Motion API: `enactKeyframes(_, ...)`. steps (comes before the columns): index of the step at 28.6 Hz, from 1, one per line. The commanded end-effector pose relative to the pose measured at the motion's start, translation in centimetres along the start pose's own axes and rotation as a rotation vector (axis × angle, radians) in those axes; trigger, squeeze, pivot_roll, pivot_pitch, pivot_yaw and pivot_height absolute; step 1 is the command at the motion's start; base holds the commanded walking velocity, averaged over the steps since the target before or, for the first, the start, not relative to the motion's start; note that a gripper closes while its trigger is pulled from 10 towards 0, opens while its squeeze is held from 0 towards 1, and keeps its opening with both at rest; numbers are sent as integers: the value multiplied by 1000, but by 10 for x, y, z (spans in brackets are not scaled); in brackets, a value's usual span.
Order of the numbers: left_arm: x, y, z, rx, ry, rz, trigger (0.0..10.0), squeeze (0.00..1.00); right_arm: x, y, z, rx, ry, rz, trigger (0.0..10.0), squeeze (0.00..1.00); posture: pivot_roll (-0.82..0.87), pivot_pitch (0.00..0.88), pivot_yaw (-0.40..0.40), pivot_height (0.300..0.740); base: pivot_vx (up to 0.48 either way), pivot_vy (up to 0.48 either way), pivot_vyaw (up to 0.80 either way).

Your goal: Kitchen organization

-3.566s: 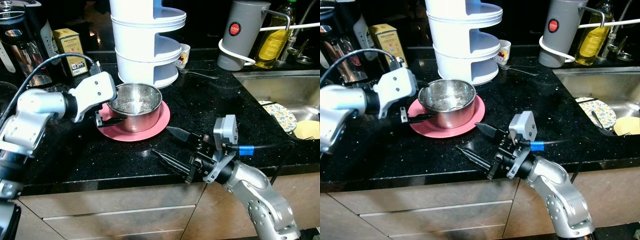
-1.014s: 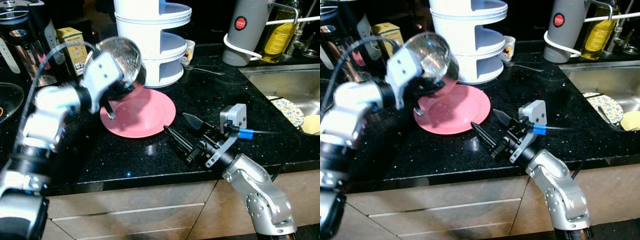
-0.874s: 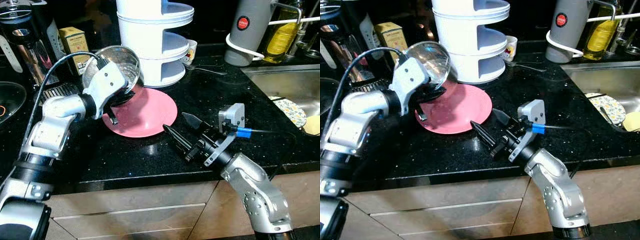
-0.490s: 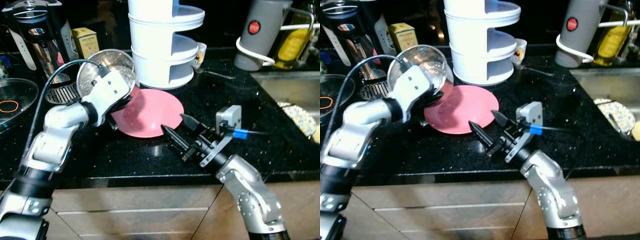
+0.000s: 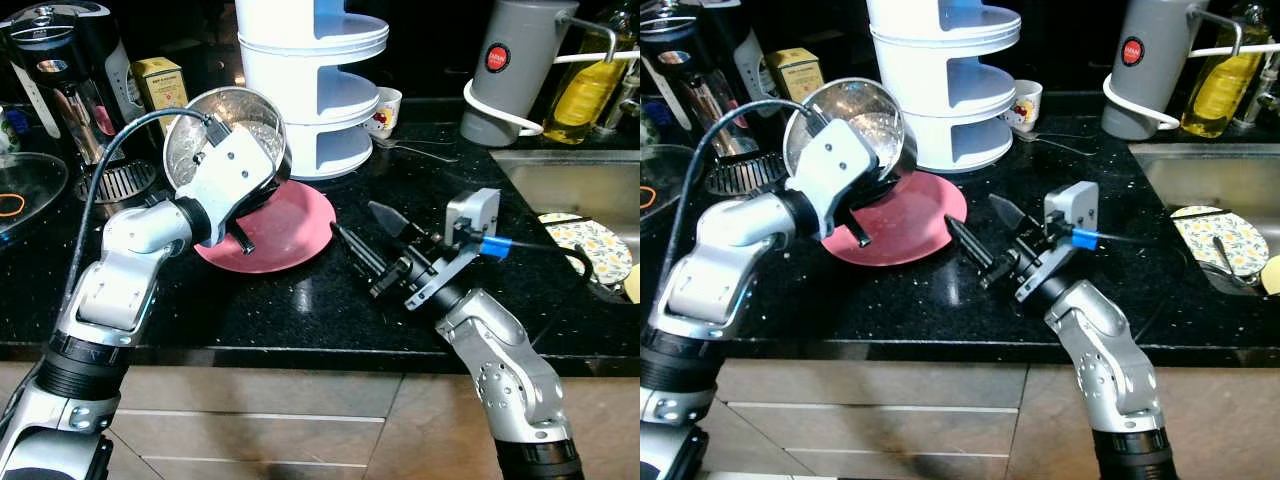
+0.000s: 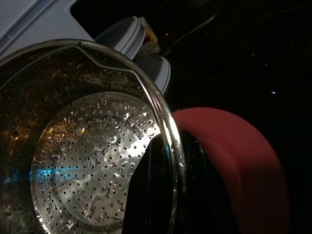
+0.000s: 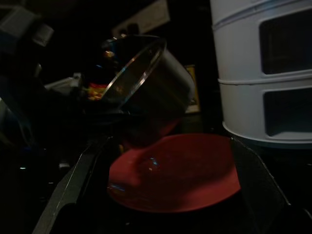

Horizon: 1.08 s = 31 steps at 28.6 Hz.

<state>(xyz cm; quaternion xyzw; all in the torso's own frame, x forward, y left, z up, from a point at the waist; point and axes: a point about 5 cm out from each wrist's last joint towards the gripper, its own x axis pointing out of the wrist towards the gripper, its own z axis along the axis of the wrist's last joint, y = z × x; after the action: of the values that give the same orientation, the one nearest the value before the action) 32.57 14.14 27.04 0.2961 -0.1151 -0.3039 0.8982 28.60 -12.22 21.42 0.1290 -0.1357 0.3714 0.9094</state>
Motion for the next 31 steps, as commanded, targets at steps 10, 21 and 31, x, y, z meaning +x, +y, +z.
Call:
enactKeyframes(10, 2, 0, 9, -5, -28, 7, 10000, 0, 0, -6, 4, -2, -24, -30, 10000, 0, 31, 0, 8, 740, 0, -346, 0)
enactKeyframes(21, 2, 0, 11, -17, -31, 8, 10000, 0, 1, -7, 1, -8, -3, -43, 10000, 0, 32, 0, 8, 740, 0, -352, -145)
enactKeyframes(31, 2, 0, 11, -27, -35, 9, 10000, 0, 1, -6, 1, -17, -1, -44, 10000, 0, 31, 0, 7, 740, 0, -353, -240)
